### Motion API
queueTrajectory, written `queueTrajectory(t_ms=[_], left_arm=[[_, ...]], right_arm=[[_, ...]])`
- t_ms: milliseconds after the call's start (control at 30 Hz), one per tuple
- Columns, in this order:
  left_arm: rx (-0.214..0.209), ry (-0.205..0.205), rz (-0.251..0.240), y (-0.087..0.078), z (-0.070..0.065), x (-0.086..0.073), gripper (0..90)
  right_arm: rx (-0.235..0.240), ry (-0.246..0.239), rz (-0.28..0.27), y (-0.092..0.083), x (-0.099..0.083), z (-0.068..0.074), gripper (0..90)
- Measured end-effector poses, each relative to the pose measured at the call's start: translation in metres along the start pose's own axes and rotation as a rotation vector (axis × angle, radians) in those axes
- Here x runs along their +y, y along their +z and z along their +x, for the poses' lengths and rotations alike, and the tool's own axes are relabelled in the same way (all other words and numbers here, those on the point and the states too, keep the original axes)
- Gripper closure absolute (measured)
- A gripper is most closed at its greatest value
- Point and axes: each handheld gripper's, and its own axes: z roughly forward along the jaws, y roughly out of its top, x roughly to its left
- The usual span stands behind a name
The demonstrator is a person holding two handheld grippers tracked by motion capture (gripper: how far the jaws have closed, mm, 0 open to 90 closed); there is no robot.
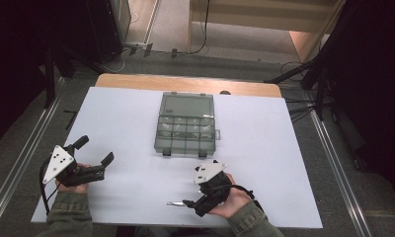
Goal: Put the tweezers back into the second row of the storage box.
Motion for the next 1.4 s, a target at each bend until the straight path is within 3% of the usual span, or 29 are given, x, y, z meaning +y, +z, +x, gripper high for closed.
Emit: queueTrajectory(t_ms=[233,533,733,1000,1233,1300,1400], left_arm=[[0.003,0.003,0.006,0.000,0.000,0.000,0.0],[-0.002,0.003,0.004,0.000,0.000,-0.001,0.0],[-0.006,0.008,0.007,0.001,0.000,-0.001,0.0],[-0.009,0.009,0.011,0.002,-0.001,-0.001,0.0],[-0.004,0.016,0.015,0.001,-0.002,-0.001,0.0],[-0.004,0.018,0.015,0.001,-0.002,-0.001,0.0],[-0.003,0.019,0.015,0.001,-0.002,-0.001,0.0]], right_arm=[[0.019,-0.033,0.074,0.013,0.010,0.008,0.0],[0.042,-0.091,0.227,0.030,0.019,0.022,0.5],[0.049,-0.096,0.348,0.038,0.031,0.024,18.6],[0.068,-0.172,0.442,0.045,0.044,0.030,42.1],[0.055,-0.212,0.490,0.047,0.050,0.037,59.4],[0.057,-0.220,0.522,0.049,0.054,0.040,69.1],[0.064,-0.251,0.588,0.057,0.058,0.042,76.8]])
